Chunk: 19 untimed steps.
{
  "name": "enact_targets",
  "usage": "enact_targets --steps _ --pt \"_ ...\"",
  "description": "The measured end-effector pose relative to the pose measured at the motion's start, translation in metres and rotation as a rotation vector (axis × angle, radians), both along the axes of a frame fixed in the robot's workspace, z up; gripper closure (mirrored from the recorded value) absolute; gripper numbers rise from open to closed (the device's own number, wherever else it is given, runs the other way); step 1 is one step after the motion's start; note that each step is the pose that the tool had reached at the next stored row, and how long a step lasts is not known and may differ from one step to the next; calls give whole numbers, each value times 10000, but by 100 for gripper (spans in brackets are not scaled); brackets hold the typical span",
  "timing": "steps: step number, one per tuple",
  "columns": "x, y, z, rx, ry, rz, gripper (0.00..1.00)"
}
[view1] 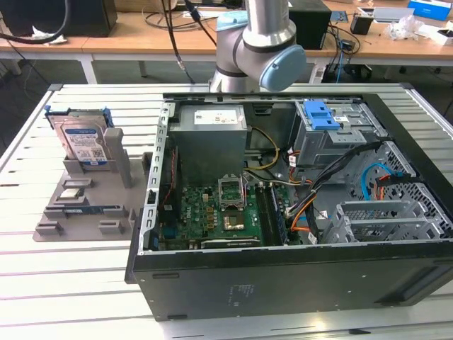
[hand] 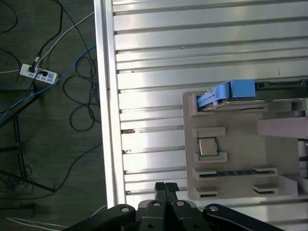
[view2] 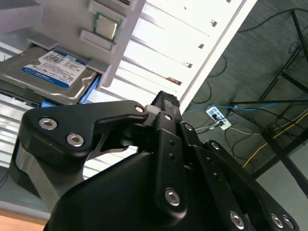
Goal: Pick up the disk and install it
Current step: 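Reach for the disk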
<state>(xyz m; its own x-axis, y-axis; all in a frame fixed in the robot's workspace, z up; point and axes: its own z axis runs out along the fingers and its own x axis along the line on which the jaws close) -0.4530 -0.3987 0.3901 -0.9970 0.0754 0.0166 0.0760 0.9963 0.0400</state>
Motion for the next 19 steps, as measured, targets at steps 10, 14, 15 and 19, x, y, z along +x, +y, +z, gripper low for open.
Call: enact_targets --steps 10,14,15,19 --pt "613 4 -17 0 210 2 89" --pt "765 6 -22 0 256 1 89" --pt "801 6 -24 0 265 2 89" --pt "819 7 -29 1 270 0 89"
